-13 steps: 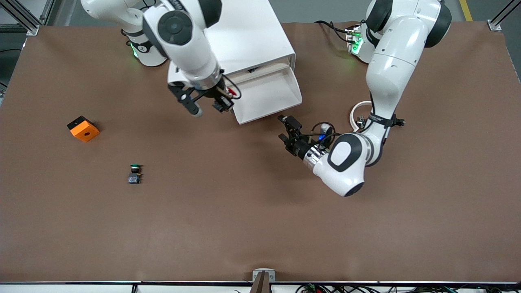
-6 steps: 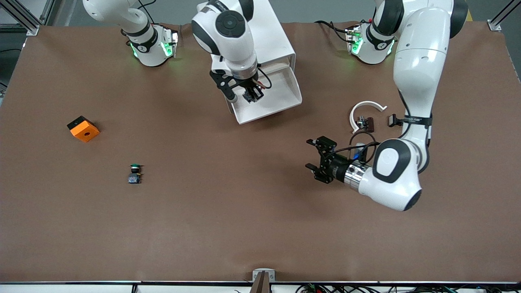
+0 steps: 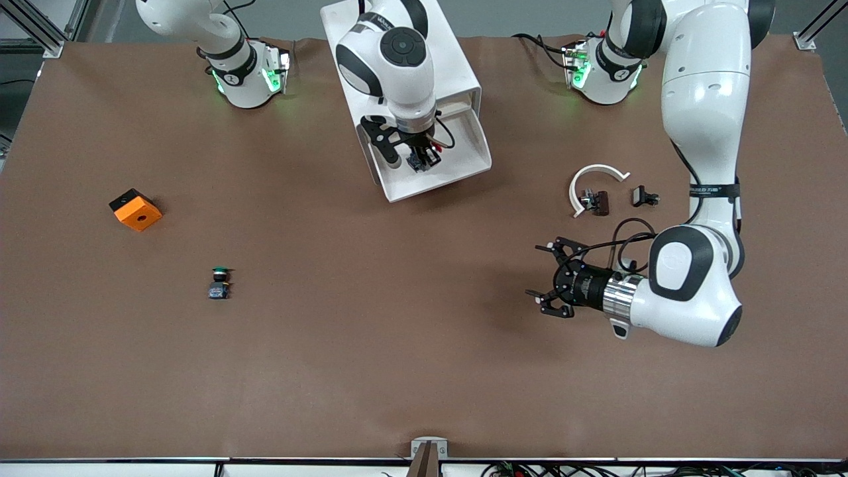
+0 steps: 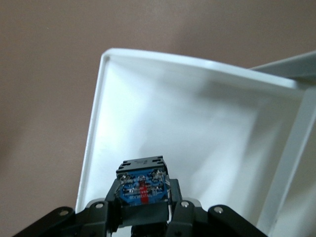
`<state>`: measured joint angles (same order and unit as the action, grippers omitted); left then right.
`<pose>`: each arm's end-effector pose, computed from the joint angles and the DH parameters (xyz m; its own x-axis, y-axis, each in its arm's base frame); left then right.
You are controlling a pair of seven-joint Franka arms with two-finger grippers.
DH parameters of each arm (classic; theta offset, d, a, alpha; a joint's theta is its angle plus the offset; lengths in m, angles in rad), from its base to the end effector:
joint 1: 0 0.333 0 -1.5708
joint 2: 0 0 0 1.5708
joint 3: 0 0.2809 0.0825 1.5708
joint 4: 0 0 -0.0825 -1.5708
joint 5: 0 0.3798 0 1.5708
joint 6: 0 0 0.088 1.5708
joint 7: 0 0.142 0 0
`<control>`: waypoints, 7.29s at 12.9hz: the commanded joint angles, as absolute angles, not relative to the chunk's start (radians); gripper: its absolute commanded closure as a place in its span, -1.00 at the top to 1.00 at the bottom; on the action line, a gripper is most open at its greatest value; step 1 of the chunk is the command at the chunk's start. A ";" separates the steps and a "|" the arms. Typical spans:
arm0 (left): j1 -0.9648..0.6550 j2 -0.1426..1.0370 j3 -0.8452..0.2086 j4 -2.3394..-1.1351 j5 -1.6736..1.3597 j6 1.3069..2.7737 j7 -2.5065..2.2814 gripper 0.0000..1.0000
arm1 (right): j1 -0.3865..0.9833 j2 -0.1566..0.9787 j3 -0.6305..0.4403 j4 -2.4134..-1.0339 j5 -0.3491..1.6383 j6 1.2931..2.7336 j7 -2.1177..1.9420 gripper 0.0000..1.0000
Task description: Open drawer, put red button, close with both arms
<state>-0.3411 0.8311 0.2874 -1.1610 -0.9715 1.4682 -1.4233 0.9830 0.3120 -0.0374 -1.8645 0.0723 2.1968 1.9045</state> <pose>0.6533 -0.2082 0.2633 -0.0837 0.7241 -0.6846 0.9078 -0.2280 -0.3521 0.3557 0.5016 0.2866 0.5407 -0.8396 -0.0518 -0.8408 -0.5413 -0.0029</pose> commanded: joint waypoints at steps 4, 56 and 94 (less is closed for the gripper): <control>-0.379 0.770 0.336 -1.173 -0.824 1.492 -1.001 1.00 | 1.008 0.350 -0.046 -1.804 0.040 2.192 1.936 0.99; -0.863 0.449 0.054 -1.796 -0.305 2.138 -0.778 1.00 | -0.063 0.014 -0.067 -1.518 0.014 1.408 -0.074 1.00; -0.128 0.265 -0.094 -1.428 0.009 1.675 -0.306 1.00 | -0.046 -0.172 -0.066 -1.690 0.012 1.525 -0.077 1.00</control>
